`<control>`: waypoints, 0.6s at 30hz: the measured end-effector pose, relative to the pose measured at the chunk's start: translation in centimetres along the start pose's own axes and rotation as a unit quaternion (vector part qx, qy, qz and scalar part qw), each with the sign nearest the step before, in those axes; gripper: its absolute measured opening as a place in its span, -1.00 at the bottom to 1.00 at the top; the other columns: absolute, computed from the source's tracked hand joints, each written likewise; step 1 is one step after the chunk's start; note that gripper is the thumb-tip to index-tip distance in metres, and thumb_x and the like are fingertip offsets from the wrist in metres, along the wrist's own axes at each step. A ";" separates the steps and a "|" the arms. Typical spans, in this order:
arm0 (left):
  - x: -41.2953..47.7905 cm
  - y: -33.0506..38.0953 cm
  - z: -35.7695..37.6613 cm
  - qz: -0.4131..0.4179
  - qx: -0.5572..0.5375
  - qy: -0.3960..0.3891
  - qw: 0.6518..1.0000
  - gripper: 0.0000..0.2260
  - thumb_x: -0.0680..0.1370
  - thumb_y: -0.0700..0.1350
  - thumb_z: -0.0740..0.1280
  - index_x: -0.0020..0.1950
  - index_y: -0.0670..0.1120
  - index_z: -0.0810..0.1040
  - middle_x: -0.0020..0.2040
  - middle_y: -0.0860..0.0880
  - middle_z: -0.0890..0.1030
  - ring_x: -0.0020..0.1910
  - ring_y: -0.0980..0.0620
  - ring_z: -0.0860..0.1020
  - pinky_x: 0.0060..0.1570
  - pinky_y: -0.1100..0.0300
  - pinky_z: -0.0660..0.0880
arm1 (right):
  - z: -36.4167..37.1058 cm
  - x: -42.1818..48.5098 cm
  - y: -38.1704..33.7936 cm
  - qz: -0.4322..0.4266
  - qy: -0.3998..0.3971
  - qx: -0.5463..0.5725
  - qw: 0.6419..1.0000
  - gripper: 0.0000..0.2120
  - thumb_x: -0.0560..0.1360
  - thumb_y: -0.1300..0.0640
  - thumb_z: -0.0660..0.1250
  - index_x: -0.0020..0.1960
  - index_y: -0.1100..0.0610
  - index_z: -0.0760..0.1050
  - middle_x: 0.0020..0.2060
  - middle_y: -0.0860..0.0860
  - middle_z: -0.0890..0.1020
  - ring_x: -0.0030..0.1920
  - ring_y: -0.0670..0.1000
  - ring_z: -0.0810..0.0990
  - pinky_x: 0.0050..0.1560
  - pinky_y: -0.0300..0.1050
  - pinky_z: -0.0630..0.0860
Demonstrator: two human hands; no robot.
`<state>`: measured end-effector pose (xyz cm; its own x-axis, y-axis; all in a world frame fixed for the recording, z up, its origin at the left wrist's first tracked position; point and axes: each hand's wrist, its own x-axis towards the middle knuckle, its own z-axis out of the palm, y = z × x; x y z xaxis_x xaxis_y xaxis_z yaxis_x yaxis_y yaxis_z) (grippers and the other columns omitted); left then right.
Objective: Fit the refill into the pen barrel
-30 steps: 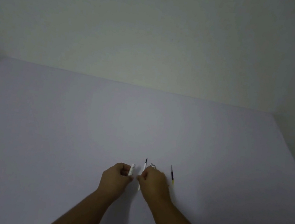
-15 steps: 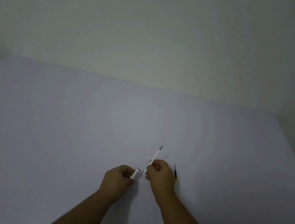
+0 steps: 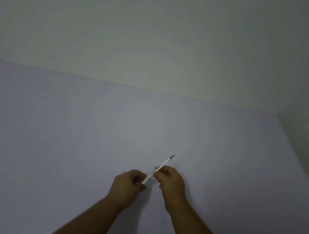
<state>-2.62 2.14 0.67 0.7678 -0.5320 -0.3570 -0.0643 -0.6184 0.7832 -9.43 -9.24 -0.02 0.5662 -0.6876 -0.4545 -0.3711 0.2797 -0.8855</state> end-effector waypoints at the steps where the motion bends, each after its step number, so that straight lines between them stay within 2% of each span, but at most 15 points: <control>1: 0.0 0.1 0.0 0.003 -0.002 0.000 1.000 -0.84 0.44 -0.21 0.43 -0.02 -0.04 0.64 -0.19 0.10 0.60 -0.26 0.22 0.51 -0.34 0.50 0.32 | -0.1 0.0 0.0 0.003 -0.012 -0.012 1.000 -0.93 0.39 0.23 0.39 -0.14 0.11 0.62 -0.26 -0.01 0.63 -0.26 -0.10 0.52 -0.19 -0.20 0.42; 3: 0.0 0.2 0.1 0.006 -0.002 -0.002 1.000 -0.85 0.43 -0.22 0.43 -0.05 -0.02 0.65 -0.22 0.13 0.59 -0.29 0.27 0.50 -0.39 0.53 0.33 | -0.4 0.0 -0.1 0.004 -0.018 -0.003 1.000 -0.94 0.42 0.15 0.38 -0.20 0.10 0.63 -0.32 -0.05 0.60 -0.30 -0.09 0.48 -0.19 -0.17 0.40; 5: -0.1 0.3 0.1 0.005 0.001 -0.005 1.000 -0.85 0.42 -0.22 0.43 -0.07 -0.01 0.65 -0.24 0.14 0.59 -0.29 0.27 0.50 -0.42 0.53 0.38 | -0.8 0.2 -0.5 0.000 0.013 0.040 0.999 -0.90 0.45 0.09 0.36 -0.20 0.08 0.62 -0.32 -0.07 0.62 -0.31 -0.08 0.48 -0.21 -0.14 0.41; 8: -0.1 0.5 0.1 0.003 0.004 -0.009 1.000 -0.85 0.41 -0.22 0.44 -0.10 0.01 0.64 -0.26 0.18 0.57 -0.29 0.27 0.49 -0.39 0.51 0.32 | -1.3 0.7 -1.3 -0.025 0.046 0.051 0.997 -0.85 0.47 0.10 0.34 -0.28 0.01 0.56 -0.34 -0.09 0.58 -0.34 -0.09 0.45 -0.29 -0.17 0.41; 11: 0.1 0.8 0.4 0.002 -0.009 -0.008 1.000 -0.85 0.42 -0.21 0.43 -0.07 0.01 0.64 -0.24 0.17 0.58 -0.28 0.27 0.50 -0.34 0.47 0.33 | -1.6 0.8 -1.5 -0.047 0.021 -0.019 0.998 -0.79 0.46 0.16 0.34 -0.36 0.04 0.54 -0.38 0.01 0.57 -0.36 -0.05 0.45 -0.35 -0.27 0.43; 14: 0.3 1.1 0.5 0.003 -0.014 -0.012 1.000 -0.85 0.42 -0.21 0.43 -0.05 -0.01 0.64 -0.19 0.11 0.60 -0.26 0.24 0.52 -0.33 0.44 0.34 | -1.8 0.8 -1.2 -0.054 -0.007 -0.053 0.997 -0.83 0.43 0.18 0.34 -0.34 0.09 0.58 -0.23 0.22 0.68 -0.28 0.02 0.54 -0.38 -0.32 0.46; 16: 0.4 1.0 0.6 0.003 -0.015 -0.014 1.000 -0.85 0.42 -0.21 0.43 -0.07 0.00 0.63 -0.19 0.09 0.61 -0.27 0.22 0.52 -0.32 0.42 0.36 | -2.1 1.1 -1.0 -0.056 -0.012 -0.065 0.996 -0.82 0.43 0.16 0.36 -0.35 0.04 0.59 -0.27 0.14 0.68 -0.30 -0.02 0.54 -0.40 -0.40 0.46; 18: 0.4 0.9 0.6 -0.002 -0.029 -0.018 0.999 -0.85 0.42 -0.21 0.42 -0.08 0.02 0.62 -0.19 0.07 0.61 -0.26 0.15 0.53 -0.26 0.33 0.45 | -2.8 1.8 -1.0 -0.056 -0.001 -0.074 0.996 -0.86 0.44 0.12 0.36 -0.30 0.01 0.60 -0.31 -0.03 0.64 -0.25 -0.06 0.56 -0.23 -0.32 0.51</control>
<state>-2.76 1.08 0.91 0.7446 -0.5506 -0.3774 -0.0236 -0.5867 0.8094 -10.08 -12.59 0.26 0.6117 -0.7071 -0.3546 -0.4101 0.0999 -0.9065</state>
